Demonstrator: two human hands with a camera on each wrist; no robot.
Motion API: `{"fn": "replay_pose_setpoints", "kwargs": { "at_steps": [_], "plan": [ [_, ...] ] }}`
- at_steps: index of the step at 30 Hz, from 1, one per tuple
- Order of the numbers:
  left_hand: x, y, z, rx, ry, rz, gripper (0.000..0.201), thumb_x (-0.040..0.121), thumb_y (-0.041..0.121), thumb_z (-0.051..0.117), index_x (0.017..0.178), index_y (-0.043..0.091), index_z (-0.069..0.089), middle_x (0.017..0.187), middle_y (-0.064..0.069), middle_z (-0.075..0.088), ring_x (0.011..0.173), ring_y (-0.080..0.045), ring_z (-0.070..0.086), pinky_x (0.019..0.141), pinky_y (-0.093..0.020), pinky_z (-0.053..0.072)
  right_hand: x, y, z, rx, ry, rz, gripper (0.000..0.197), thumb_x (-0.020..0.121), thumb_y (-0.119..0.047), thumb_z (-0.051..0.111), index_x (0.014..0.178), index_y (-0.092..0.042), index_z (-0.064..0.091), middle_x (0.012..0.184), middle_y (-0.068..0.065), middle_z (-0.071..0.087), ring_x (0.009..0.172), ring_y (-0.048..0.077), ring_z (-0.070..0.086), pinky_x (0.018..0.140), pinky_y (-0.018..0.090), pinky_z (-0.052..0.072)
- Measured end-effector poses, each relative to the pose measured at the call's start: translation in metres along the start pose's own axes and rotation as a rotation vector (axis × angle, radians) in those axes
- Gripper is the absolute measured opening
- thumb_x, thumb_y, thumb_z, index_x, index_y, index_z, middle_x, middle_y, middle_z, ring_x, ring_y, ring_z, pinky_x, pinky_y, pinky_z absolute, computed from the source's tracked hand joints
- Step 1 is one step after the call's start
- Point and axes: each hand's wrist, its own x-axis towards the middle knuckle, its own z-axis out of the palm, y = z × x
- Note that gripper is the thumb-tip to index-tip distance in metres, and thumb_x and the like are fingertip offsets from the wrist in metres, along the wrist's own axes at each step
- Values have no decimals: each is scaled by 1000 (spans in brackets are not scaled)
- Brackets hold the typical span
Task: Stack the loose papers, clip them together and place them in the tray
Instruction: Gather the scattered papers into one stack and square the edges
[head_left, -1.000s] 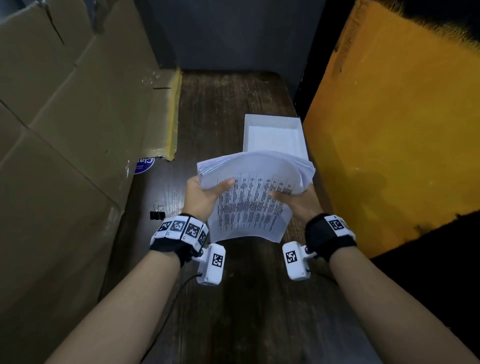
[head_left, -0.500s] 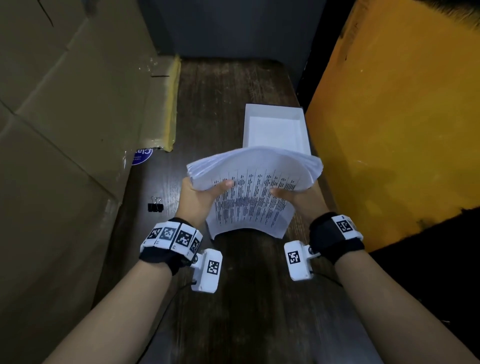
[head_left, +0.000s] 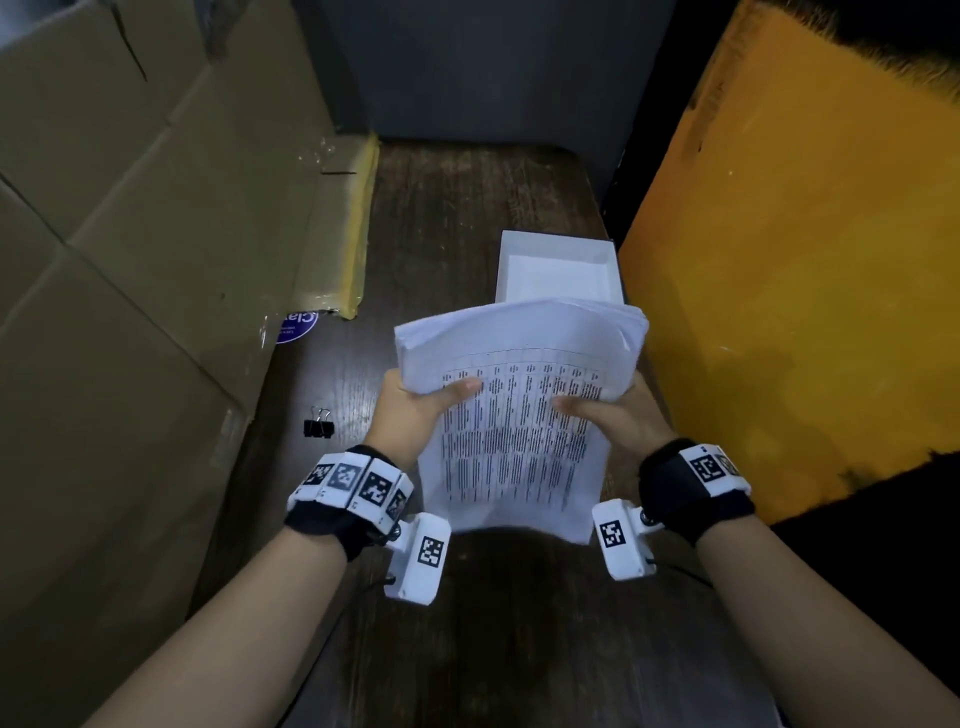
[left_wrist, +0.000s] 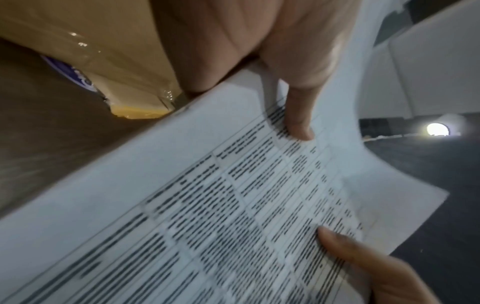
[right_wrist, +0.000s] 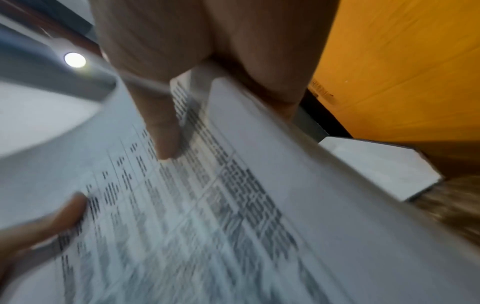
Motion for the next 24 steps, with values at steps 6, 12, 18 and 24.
{"fn": "replay_pose_setpoints", "kwargs": {
  "at_steps": [6,12,18,24],
  "plan": [
    [-4,-23,-25,66,-119,-438,44,73,21,77,114,11,64,109,1,71,104,-15,66,83,-29,55,2,34,1,19,-167,287,70,58,-34,90,121,-16,66,117,4,73,109,21,69,99,48,51],
    [-21,-92,-47,74,-39,-699,51,78,25,73,122,6,58,129,-12,62,120,-27,56,107,-44,38,-10,107,27,86,-203,568,47,69,-5,83,113,-2,69,115,14,73,110,28,68,106,48,45],
    [-29,-146,-62,139,80,-665,49,72,27,75,116,9,62,126,-11,64,122,-29,55,109,-53,35,-7,147,46,105,-120,601,30,76,-24,78,100,-6,74,120,20,69,111,29,66,105,45,46],
    [-32,-148,-61,134,100,-654,42,82,20,68,121,7,58,127,-8,62,123,-27,53,111,-46,34,19,140,61,163,69,498,39,89,-33,67,108,0,70,105,17,75,91,26,74,79,34,58]
  ]
}}
